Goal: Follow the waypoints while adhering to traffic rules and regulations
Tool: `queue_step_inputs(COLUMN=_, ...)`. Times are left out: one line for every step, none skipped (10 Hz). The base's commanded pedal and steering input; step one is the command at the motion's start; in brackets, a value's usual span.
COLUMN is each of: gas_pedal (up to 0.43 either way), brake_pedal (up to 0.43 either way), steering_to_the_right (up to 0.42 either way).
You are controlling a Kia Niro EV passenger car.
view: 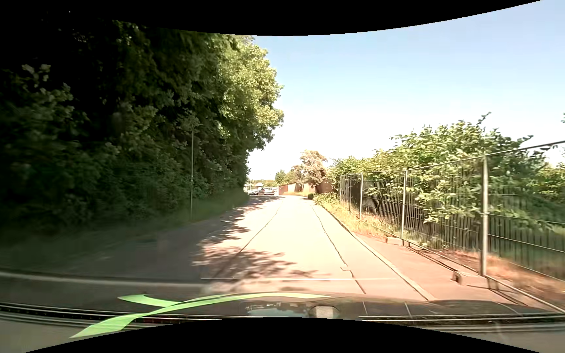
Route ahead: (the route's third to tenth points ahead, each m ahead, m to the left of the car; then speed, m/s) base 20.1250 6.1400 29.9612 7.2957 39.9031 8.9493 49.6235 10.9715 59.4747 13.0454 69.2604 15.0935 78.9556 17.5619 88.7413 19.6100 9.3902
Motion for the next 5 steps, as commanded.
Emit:
queue_step_inputs(gas_pedal=0.047, brake_pedal=0.000, steering_to_the_right=-0.006)
queue_step_inputs(gas_pedal=0.047, brake_pedal=0.000, steering_to_the_right=-0.006)
queue_step_inputs(gas_pedal=0.047, brake_pedal=0.000, steering_to_the_right=-0.006)
queue_step_inputs(gas_pedal=0.047, brake_pedal=0.000, steering_to_the_right=-0.006)
queue_step_inputs(gas_pedal=0.047, brake_pedal=0.000, steering_to_the_right=-0.004)
